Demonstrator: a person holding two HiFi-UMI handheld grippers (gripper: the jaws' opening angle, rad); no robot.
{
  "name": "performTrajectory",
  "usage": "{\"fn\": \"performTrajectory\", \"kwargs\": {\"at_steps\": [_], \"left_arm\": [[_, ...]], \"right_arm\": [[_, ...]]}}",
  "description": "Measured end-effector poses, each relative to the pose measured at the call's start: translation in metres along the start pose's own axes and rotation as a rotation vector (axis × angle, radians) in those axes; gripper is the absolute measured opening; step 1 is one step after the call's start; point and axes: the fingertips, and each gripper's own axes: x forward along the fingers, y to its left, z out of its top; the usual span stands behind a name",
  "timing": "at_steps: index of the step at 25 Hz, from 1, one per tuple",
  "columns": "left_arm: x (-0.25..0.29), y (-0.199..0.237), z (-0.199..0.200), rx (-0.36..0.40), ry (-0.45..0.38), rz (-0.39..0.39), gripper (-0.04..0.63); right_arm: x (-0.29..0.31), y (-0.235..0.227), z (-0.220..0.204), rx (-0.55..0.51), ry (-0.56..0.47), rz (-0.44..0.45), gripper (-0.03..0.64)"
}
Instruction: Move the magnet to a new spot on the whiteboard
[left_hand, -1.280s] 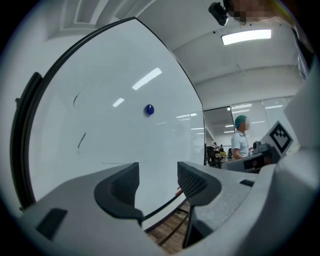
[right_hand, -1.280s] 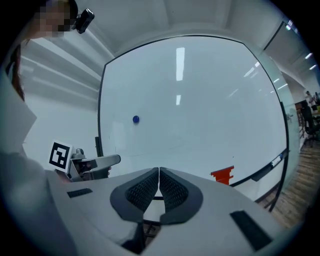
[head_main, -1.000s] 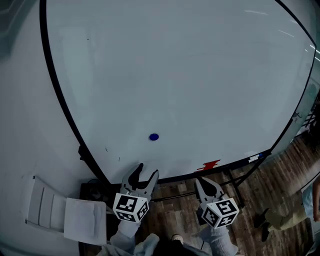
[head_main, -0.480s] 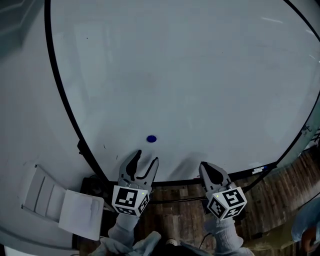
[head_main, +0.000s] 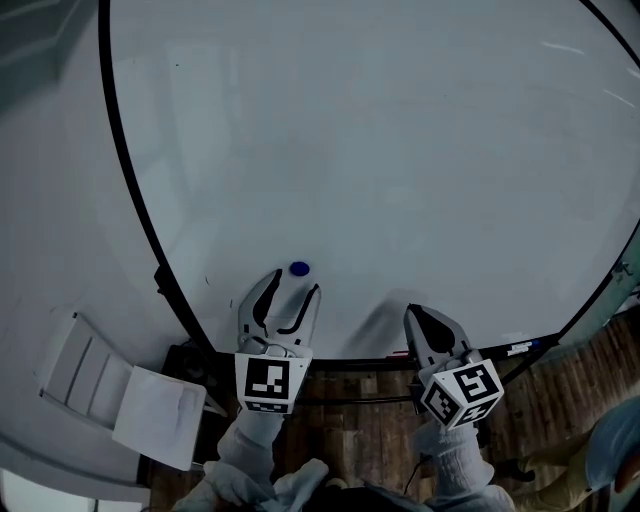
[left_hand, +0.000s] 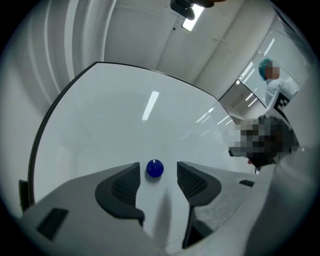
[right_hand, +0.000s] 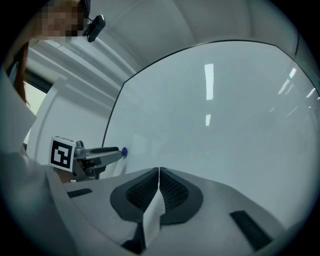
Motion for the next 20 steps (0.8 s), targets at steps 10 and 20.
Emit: {"fn": "performTrajectory", "kwargs": {"at_steps": [10, 20], "left_arm": [[0.017, -0.002, 0.002, 0.160, 0.018, 0.079, 0.209], [0.019, 0.003, -0.004, 0.255, 0.027, 0.170, 0.117]], "right_arm": [[-0.006, -0.010, -0.006, 0.008, 0.006, 0.016, 0.029], [-0.011, -0.021, -0.018, 0.035, 0.020, 0.010, 0.029]]}}
